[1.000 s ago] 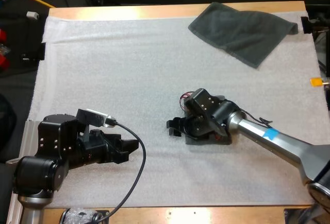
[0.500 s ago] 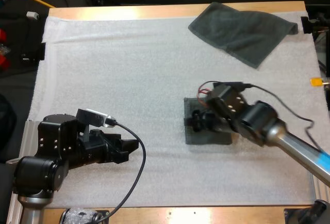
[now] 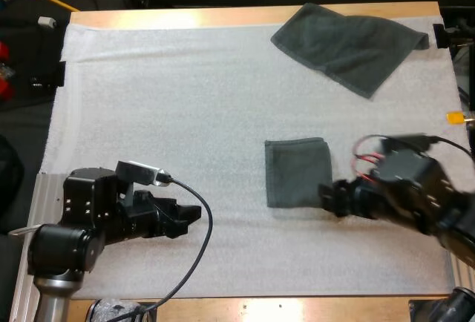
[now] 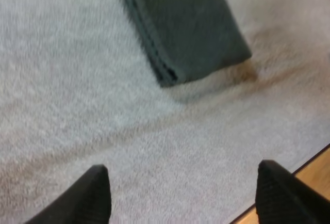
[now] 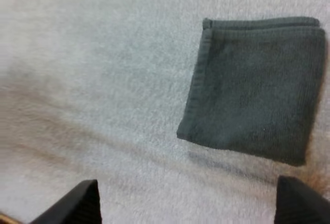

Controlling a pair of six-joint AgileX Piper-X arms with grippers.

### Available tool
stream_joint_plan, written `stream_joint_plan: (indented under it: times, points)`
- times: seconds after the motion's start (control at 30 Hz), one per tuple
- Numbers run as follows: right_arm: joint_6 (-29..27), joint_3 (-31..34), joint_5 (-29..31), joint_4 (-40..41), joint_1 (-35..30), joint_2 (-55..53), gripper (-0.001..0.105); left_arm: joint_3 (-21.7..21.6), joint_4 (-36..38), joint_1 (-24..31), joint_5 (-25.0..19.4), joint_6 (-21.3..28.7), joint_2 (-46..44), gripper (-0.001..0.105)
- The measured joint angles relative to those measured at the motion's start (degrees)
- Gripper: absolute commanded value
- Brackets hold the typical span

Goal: Pick towel from pile, fold and stack

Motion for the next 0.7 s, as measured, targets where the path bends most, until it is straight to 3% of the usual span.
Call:
stream_joint_plan:
  times: [0.13, 0.27, 0.43, 0.7]
  points:
    - [0.00, 0.00, 2.81, 3.03, 0.00, -4.81, 0.067, 1.19, -2.59, 0.00, 0.00, 0.00, 0.00, 0.061]
    - [0.00, 0.00, 6.88, 5.85, 0.00, -7.24, 0.067, 1.18, -8.47, 0.00, 0.00, -1.16, 1.03, 0.071]
    - [0.00, 0.00, 7.58, 7.52, 0.00, -7.40, 0.067, 1.18, -15.41, -0.57, 0.74, -4.02, 6.77, 0.071]
    - [0.00, 0.00, 7.63, 7.64, 0.00, -7.12, 0.067, 1.18, -26.04, -10.29, 0.02, -10.00, 21.37, 0.071]
